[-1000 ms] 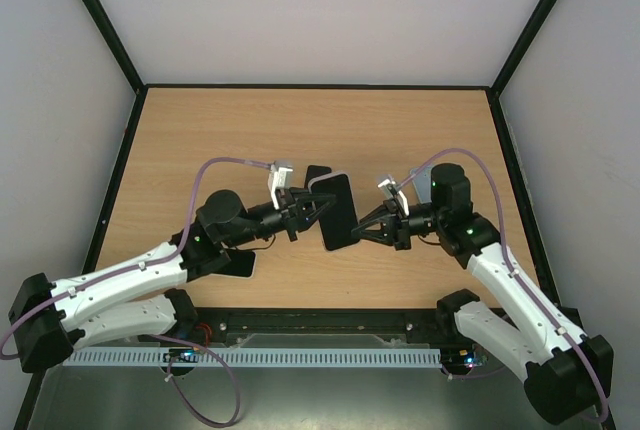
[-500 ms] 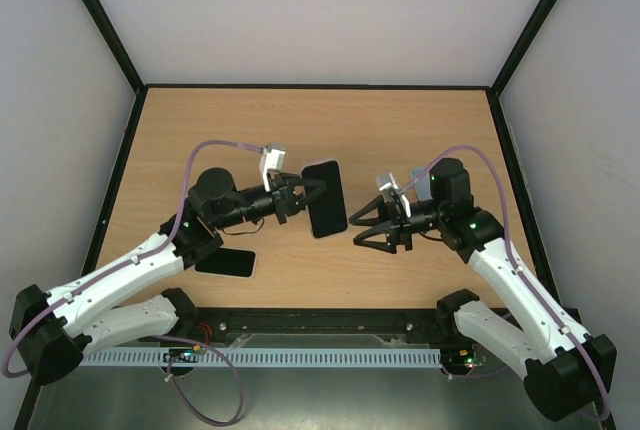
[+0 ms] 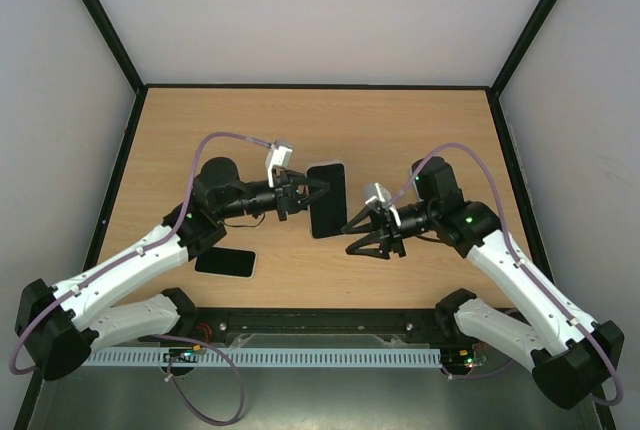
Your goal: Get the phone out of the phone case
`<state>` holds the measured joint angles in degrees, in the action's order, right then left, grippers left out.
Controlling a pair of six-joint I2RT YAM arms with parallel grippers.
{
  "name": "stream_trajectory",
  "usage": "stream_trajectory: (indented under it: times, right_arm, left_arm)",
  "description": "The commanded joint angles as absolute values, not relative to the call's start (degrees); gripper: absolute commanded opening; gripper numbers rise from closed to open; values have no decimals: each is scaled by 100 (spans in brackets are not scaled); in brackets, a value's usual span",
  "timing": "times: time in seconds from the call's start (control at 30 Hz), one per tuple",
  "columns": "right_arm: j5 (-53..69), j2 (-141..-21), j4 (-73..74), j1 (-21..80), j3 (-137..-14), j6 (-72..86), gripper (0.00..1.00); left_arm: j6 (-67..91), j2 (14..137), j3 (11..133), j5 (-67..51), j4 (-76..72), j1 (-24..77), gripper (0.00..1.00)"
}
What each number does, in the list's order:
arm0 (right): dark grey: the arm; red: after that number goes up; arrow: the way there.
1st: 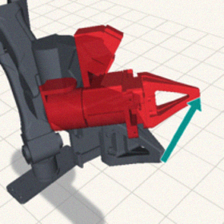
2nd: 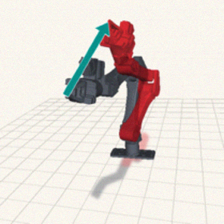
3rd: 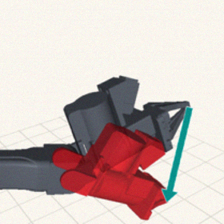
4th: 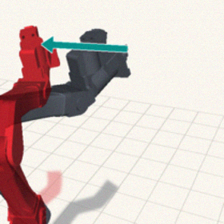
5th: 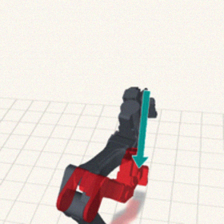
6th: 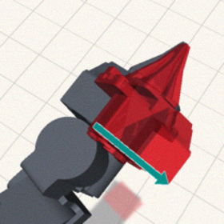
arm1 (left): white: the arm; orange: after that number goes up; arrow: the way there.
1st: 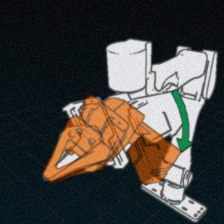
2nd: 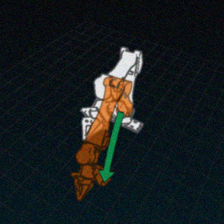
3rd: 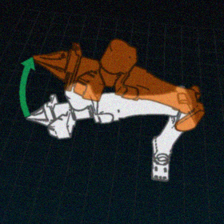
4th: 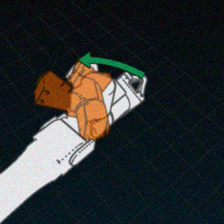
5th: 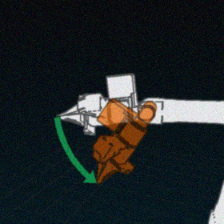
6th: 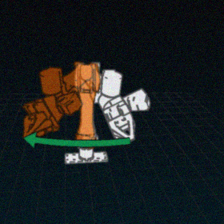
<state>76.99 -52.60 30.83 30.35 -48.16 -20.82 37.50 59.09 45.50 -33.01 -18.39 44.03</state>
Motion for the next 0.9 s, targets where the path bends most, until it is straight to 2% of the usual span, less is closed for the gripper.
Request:
stream_trajectory:
  times: [0.0,0.07,0.17,0.27,0.37,0.53,0.63,0.87]
  right_arm:
    - [7326,-5109,3275,3039,-5165,-1632,49]
    - [6869,-4923,2699,3035,-5269,-580,56]
    - [5971,-4680,2663,3040,-5433,-278,67]
    - [5435,-4662,2939,3038,-5412,-684,69]
    - [6063,-4729,3329,3041,-5217,-1332,69]
    - [7133,-4987,4362,3057,-5140,-2781,61]
    - [7259,-5008,4842,3084,-5279,-3399,53]
    - [7594,-4738,4490,3094,-5349,-3218,38]
  left_arm:
    - [3492,5741,4823,-3474,-2128,4430,3]
    - [3170,5633,4790,-3396,-1967,4430,3]
    - [2820,5477,4760,-3433,-1857,4417,2]
    - [2719,5431,4789,-3626,-1904,4380,2]
    - [2920,5532,4780,-3960,-2282,4372,3]
    - [3591,6006,4782,-4492,-3462,4382,2]
    - [3871,6317,4828,-4629,-3890,4377,2]
    - [3963,6486,4975,-4824,-3835,4381,2]
